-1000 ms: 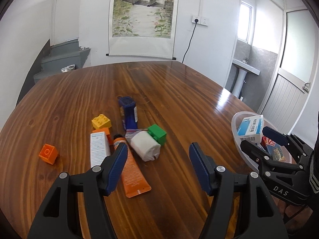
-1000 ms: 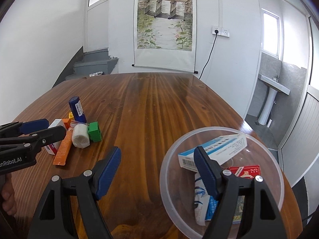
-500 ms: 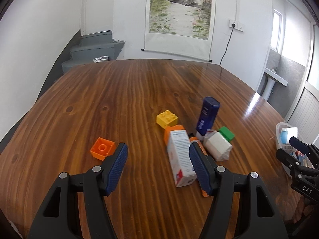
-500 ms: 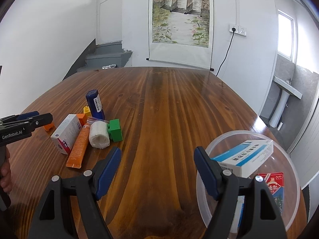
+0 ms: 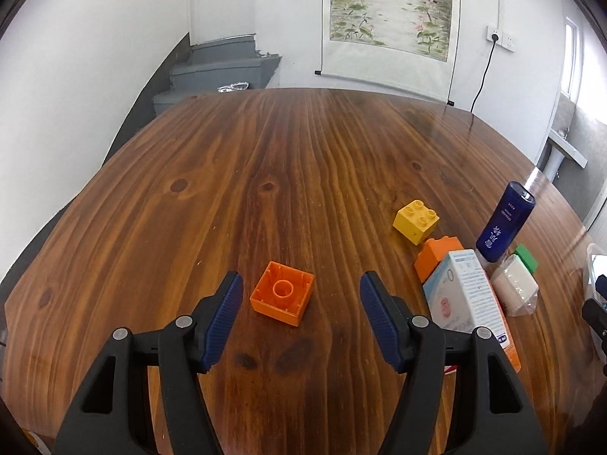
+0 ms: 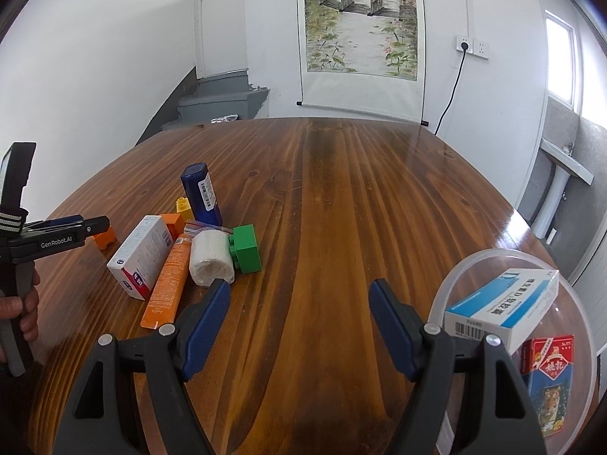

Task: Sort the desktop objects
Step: 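Grasp the orange toy block with the left tool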

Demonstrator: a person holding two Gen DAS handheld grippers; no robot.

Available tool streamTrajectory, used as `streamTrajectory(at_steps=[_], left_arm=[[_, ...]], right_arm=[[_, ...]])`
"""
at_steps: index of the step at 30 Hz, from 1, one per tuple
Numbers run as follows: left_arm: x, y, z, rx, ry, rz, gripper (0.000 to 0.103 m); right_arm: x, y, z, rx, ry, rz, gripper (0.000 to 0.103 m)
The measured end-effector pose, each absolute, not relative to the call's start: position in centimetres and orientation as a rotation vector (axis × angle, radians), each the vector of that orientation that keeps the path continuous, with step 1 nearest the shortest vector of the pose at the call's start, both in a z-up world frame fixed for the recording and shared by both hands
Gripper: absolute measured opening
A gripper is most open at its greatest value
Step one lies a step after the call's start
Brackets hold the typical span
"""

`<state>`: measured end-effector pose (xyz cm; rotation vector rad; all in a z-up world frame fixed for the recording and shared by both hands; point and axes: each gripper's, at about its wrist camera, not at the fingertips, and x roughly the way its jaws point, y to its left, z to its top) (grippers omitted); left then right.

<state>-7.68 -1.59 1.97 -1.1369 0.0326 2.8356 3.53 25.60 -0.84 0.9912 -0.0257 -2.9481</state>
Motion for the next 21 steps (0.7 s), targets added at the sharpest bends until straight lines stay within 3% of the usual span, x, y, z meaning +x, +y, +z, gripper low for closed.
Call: streamTrajectory(at_steps=[21], left_arm=[[-9.6,-2.7,0.1,-1.243,-0.059,2.785,0.068]], right_arm=[[3.4,25.4,-1.8,1.032,-0.086,-2.865,0.079]])
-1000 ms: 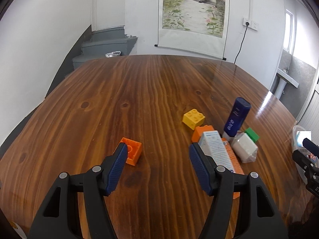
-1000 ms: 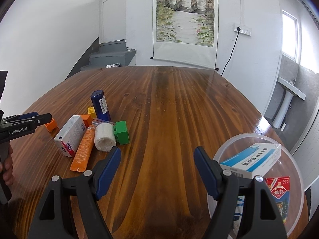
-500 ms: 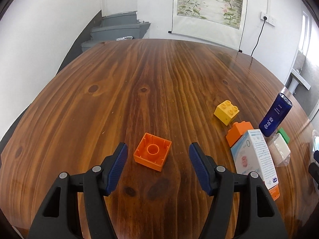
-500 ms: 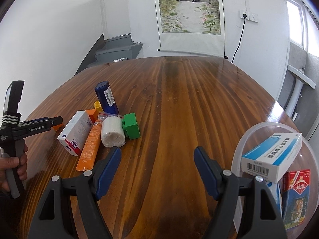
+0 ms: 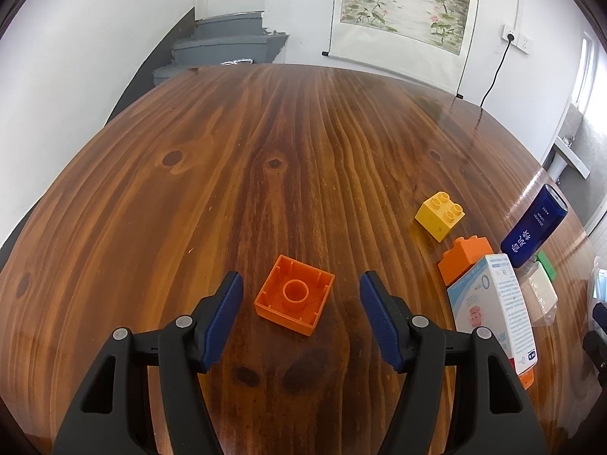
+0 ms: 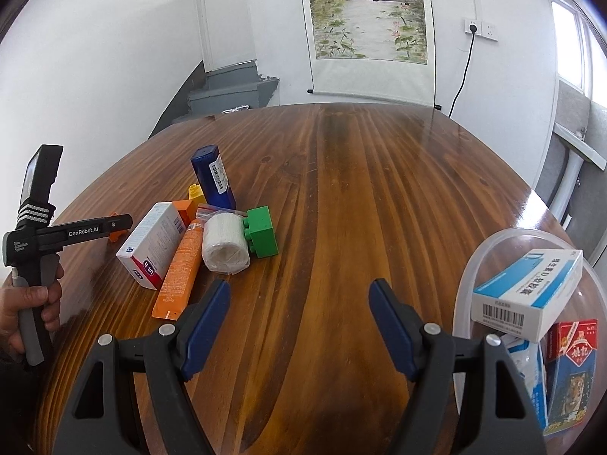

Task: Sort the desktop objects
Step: 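Grasp the orange toy block with the left tool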

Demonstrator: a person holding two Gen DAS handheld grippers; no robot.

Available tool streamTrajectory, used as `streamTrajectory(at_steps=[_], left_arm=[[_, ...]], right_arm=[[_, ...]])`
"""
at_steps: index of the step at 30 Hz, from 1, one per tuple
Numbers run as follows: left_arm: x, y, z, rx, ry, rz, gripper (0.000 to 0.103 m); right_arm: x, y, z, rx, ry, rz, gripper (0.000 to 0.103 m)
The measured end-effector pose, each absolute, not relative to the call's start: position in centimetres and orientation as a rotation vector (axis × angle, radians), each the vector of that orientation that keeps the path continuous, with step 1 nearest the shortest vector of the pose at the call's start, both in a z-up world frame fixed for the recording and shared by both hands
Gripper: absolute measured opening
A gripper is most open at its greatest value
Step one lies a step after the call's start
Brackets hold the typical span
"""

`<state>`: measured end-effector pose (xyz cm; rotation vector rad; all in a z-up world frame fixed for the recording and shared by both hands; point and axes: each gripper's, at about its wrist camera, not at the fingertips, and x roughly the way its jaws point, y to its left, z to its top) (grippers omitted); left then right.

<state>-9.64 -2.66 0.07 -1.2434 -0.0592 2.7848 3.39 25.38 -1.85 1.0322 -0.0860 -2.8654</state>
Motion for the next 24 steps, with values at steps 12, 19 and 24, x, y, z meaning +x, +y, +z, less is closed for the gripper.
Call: streamTrajectory(at_steps=[12,19,24], left_arm=[[-10.6,-3.3,-0.6,-1.268,-0.118,2.753,0.043],[-9.8,-2.6,-0.2,-1.233,-0.074,2.757,0.043],[-8.6,-1.9,0.8,-1.169,-0.044,2.767,0.043]], right_arm=[[3.6,24.9,-1.9,1.025,-0.111,-2.85,0.079],[3.2,25.0,-2.0,1.03,-0.156,-2.82,0.079],[3.1,24.2,-2.5,1.044,-0.186,-2.776,0.079]])
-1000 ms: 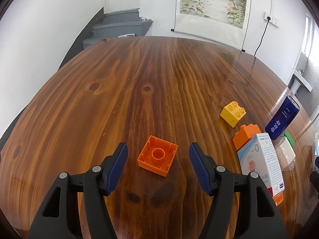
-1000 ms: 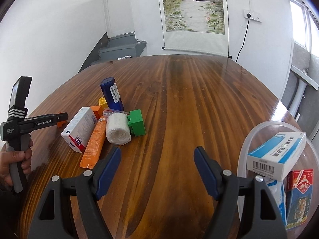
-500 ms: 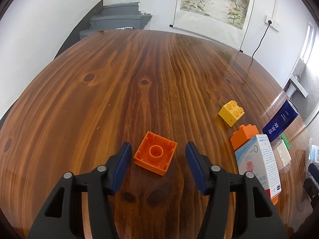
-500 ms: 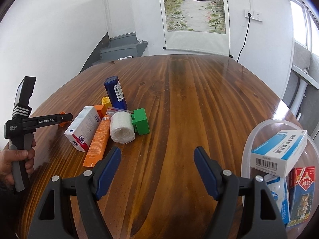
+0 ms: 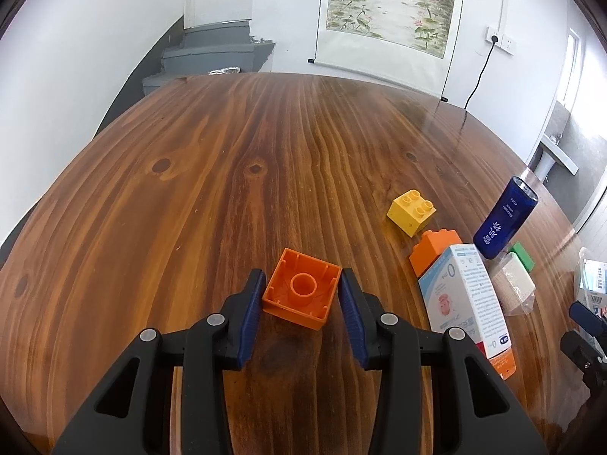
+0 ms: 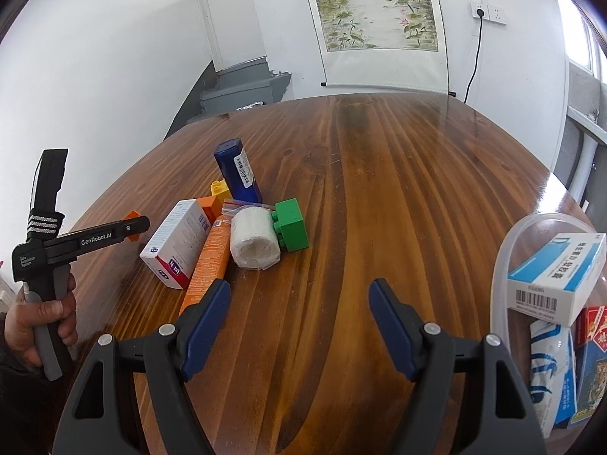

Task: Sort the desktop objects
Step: 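Grasp the orange toy block with the left tool, then grasp the small white box with the right tool while the left tool holds the orange block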

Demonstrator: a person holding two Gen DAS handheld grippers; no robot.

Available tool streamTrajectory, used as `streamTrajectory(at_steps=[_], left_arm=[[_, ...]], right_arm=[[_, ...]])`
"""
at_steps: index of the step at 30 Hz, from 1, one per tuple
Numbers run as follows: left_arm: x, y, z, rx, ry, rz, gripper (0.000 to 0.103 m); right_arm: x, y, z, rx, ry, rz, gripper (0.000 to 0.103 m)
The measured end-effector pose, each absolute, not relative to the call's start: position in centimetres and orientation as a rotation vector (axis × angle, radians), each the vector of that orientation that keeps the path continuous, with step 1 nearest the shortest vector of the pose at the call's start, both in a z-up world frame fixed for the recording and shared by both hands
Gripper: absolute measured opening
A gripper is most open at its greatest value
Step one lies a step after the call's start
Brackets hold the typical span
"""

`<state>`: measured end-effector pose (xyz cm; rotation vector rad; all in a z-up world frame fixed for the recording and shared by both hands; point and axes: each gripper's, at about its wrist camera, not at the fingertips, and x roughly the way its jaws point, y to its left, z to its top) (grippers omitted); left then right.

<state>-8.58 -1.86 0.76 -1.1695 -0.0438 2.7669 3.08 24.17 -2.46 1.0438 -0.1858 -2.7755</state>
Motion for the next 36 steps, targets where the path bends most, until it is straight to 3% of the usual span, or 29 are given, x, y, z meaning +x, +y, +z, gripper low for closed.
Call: streamTrajectory(at_steps=[18,36], left_arm=[[-6.2,-2.0,2.9,-1.044,0.026,2.875,0.043],[-5.4,-2.0,3.4,-1.019,0.045,2.905,0.043]], right_arm=[[0.8,15.6,-1.7,0.994,-0.009,-2.611,0.079],[-4.1,11.2,-3.9,1.109,0.116,-2.594,0.055]])
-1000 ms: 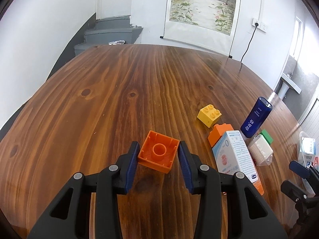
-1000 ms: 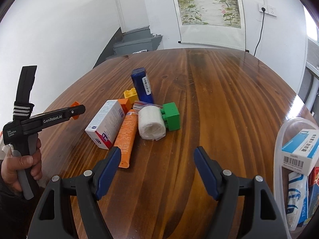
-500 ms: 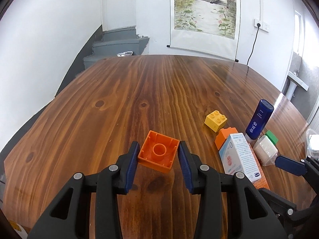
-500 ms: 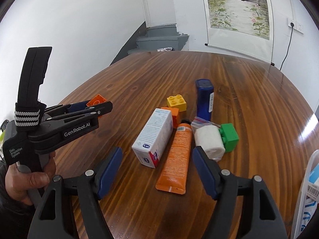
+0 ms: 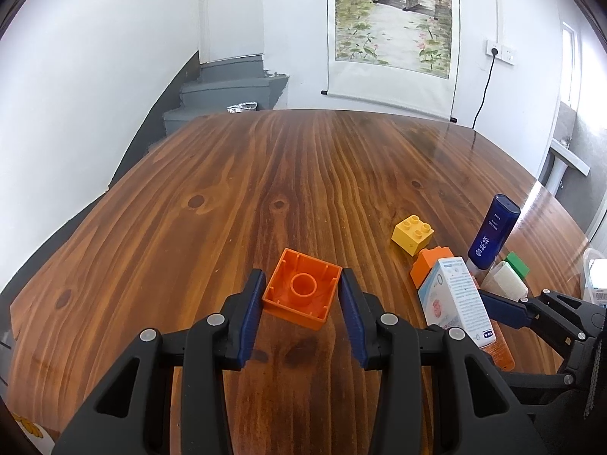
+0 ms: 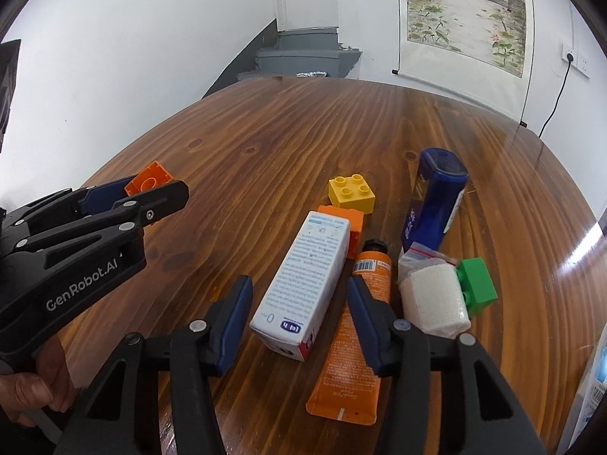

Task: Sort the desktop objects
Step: 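Grasp the small white box with the right tool while the left tool holds the orange block, then lift the small white box with the right tool while the left tool holds the orange block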

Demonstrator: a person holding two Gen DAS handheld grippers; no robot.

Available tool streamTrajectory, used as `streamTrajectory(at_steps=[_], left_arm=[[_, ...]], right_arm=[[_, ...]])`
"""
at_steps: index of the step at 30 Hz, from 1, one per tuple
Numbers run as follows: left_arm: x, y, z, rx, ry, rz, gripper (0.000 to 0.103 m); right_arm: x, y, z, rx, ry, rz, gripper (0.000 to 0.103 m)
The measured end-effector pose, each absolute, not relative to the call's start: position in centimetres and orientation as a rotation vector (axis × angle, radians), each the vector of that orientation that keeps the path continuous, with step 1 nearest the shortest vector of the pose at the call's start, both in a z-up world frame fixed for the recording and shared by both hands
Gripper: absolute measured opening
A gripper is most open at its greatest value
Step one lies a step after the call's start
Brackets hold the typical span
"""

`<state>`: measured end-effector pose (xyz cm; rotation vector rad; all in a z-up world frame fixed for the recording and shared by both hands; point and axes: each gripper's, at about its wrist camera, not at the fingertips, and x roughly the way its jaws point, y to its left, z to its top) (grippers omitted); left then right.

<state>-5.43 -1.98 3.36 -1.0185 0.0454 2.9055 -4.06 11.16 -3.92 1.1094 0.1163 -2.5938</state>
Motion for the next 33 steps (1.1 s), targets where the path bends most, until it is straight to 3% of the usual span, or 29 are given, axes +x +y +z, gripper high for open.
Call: streamTrajectory(at_steps=[8,33], left_arm=[[-5.1,-1.7,3.7,-1.002,0.044,2.904,0.043],[-4.1,0.1,3.4,-1.001,0.044,2.828,0.043]], right_arm=[[-4.5,11.5,-5.0,1.16,0.074,-2.583,0.029],[1.9,15.3,-3.3,1.035,-0.11,-2.672,0.028]])
